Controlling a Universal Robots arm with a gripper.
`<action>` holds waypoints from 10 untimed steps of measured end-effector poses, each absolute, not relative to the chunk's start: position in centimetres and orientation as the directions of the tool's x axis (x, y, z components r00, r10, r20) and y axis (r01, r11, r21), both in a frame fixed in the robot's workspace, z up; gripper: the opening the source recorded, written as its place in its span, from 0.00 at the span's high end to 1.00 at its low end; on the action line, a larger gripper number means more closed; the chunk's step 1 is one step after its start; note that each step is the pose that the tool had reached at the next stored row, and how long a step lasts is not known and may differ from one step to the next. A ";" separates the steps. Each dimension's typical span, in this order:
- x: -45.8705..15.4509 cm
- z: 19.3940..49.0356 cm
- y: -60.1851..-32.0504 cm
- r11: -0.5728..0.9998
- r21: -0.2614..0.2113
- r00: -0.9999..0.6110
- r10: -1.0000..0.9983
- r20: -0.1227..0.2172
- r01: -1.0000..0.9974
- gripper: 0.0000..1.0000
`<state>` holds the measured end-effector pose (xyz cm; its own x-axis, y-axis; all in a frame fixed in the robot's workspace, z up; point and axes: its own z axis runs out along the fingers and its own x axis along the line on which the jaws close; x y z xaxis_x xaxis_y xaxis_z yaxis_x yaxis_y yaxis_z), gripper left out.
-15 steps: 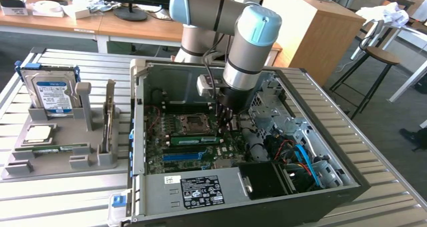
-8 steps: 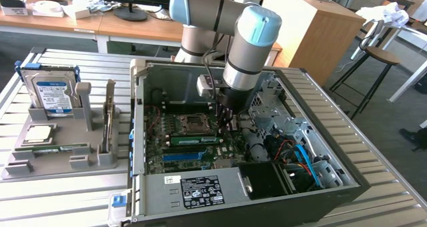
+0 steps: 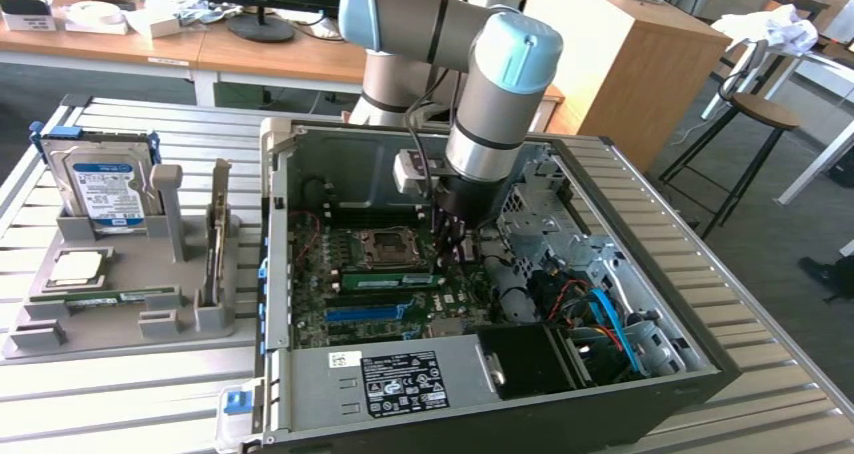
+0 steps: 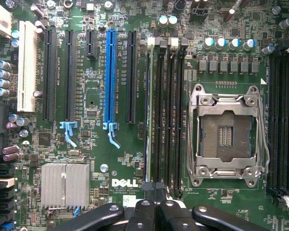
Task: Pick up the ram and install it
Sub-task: 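Press down the ram until it locks into place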
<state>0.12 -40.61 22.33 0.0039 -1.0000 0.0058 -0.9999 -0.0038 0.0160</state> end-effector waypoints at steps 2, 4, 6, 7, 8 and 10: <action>0.1 22.3 -40.6 -0.004 0.016 0.004 -1.000 0.006 -1.000 0.90; 0.1 22.3 -40.6 -0.004 0.016 0.004 -1.000 0.006 -1.000 0.90; 0.1 22.3 -40.6 -0.004 0.016 0.004 -1.000 0.006 -1.000 0.90; 0.1 22.3 -40.6 -0.004 0.016 0.004 -1.000 0.006 -1.000 0.90; 0.1 22.3 -40.6 -0.004 0.016 0.004 -1.000 0.006 -1.000 0.90; 0.1 22.3 -40.6 -0.004 0.016 0.004 -1.000 0.006 -1.000 0.90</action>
